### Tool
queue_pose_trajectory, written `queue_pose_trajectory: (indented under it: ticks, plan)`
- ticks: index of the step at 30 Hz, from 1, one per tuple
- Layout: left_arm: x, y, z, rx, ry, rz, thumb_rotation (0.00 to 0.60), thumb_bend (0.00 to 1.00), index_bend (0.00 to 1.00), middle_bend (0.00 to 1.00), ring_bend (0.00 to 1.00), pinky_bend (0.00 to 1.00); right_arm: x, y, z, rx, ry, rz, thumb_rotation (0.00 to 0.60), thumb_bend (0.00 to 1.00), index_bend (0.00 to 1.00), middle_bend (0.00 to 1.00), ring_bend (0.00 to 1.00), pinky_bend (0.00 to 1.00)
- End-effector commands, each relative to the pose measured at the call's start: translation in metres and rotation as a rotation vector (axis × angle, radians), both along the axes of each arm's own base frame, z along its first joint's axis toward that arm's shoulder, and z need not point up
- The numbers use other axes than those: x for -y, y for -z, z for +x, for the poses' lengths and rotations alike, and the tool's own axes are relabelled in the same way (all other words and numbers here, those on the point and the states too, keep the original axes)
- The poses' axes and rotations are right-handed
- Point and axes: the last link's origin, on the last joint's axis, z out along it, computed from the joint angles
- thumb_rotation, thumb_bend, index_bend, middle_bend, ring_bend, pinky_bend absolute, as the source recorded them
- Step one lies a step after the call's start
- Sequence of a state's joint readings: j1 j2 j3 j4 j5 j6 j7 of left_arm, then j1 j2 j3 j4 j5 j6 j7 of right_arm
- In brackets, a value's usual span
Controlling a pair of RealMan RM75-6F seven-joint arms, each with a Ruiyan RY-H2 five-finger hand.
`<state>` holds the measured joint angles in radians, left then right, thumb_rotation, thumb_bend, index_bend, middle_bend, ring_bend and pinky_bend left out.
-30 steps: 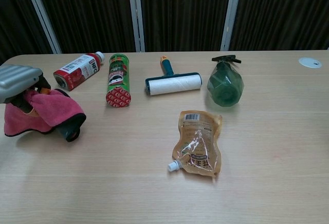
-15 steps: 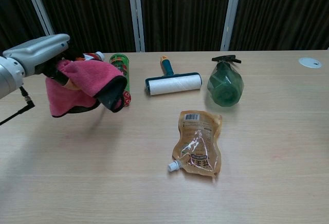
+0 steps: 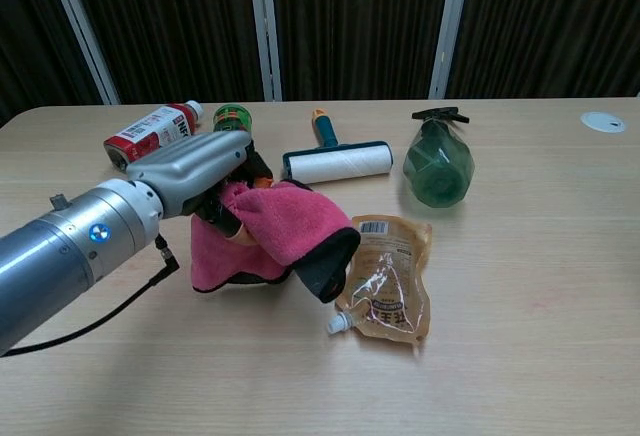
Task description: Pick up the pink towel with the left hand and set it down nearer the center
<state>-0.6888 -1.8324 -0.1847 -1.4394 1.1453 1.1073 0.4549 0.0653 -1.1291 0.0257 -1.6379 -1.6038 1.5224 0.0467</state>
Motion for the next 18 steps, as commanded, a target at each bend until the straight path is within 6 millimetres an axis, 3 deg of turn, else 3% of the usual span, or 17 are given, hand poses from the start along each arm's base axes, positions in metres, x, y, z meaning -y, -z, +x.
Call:
queue_pose_trajectory:
  ticks: [1, 18]
  plan:
    - [0.005, 0.006, -0.009, -0.038, -0.018, 0.003, 0.6, 0.41, 0.88, 0.68, 0.6, 0.56, 0.0, 0.0, 0.0, 0.0, -0.001, 0.0, 0.6, 0.09, 0.0, 0.0, 0.0, 0.12]
    - [-0.028, -0.025, -0.086, -0.193, -0.168, 0.113, 0.6, 0.41, 0.88, 0.68, 0.6, 0.56, -0.003, 0.004, 0.003, -0.012, -0.011, 0.016, 0.6, 0.09, 0.0, 0.0, 0.0, 0.12]
